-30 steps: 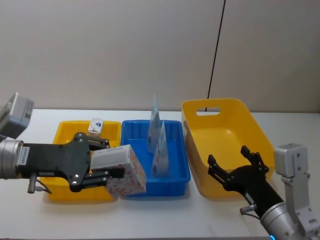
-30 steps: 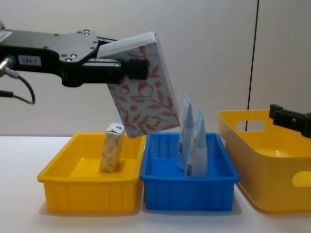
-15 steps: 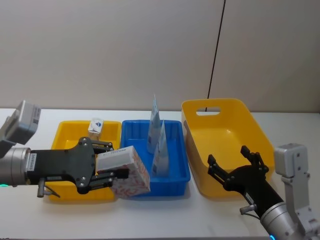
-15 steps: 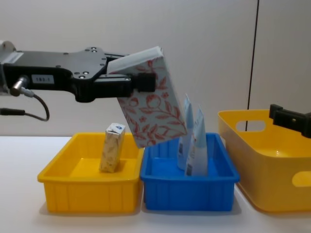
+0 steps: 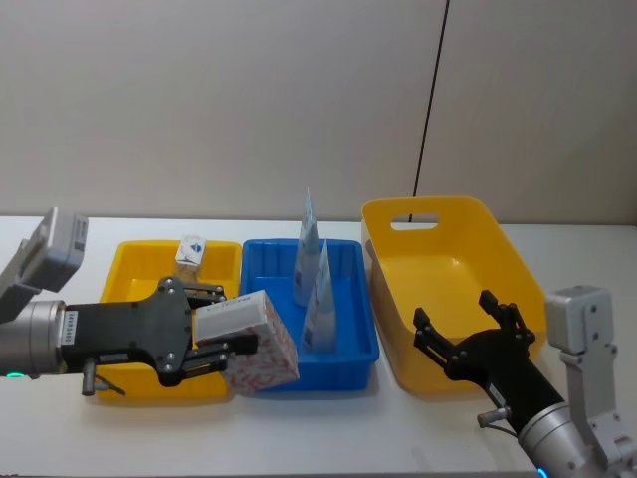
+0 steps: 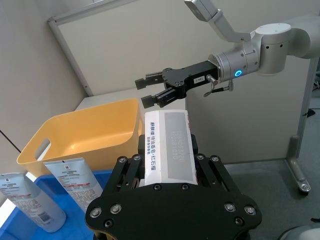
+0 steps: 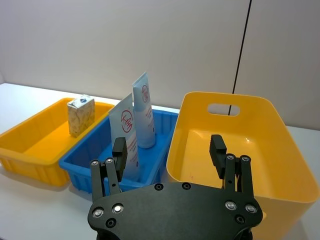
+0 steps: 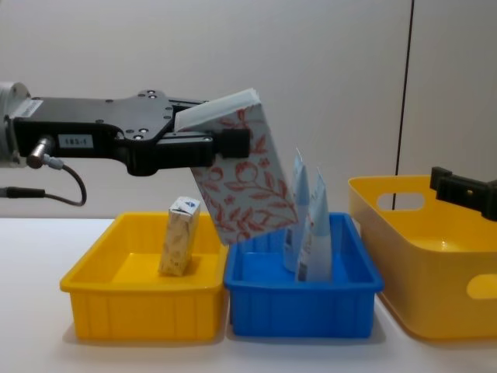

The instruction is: Bimanual collaborative sorting of washing and personal care products

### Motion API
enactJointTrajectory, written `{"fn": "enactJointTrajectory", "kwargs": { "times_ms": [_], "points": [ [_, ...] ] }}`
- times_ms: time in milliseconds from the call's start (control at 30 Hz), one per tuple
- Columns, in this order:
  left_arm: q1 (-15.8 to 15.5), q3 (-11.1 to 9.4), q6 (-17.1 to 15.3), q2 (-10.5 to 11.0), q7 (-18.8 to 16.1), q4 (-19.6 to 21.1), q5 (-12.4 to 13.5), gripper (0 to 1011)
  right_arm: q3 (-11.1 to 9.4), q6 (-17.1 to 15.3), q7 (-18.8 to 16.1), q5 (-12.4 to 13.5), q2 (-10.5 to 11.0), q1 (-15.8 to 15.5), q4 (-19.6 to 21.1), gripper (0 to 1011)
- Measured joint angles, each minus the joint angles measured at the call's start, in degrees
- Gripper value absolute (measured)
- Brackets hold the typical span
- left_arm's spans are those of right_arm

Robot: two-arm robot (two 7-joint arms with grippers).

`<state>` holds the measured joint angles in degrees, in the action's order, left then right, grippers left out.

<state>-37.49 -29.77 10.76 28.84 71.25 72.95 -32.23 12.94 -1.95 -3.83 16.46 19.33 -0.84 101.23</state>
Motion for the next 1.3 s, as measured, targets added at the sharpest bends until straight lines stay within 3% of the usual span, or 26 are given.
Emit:
{"fn": "enactJointTrajectory", "kwargs": {
  "times_ms": [1033, 1300],
  "points": [
    [-1.3, -1.7, 1.8, 0.0, 3.9, -1.1, -2.3, 380, 0.0, 0.0, -0.1, 0.0, 0.0, 0.0, 0.0, 1000],
    [-1.3, -1.9, 1.9, 0.0, 4.2, -1.1, -2.4, 380, 0.2, 0.8, -2.9, 0.5, 0.6, 1.7, -1.3, 1000]
  ]
}}
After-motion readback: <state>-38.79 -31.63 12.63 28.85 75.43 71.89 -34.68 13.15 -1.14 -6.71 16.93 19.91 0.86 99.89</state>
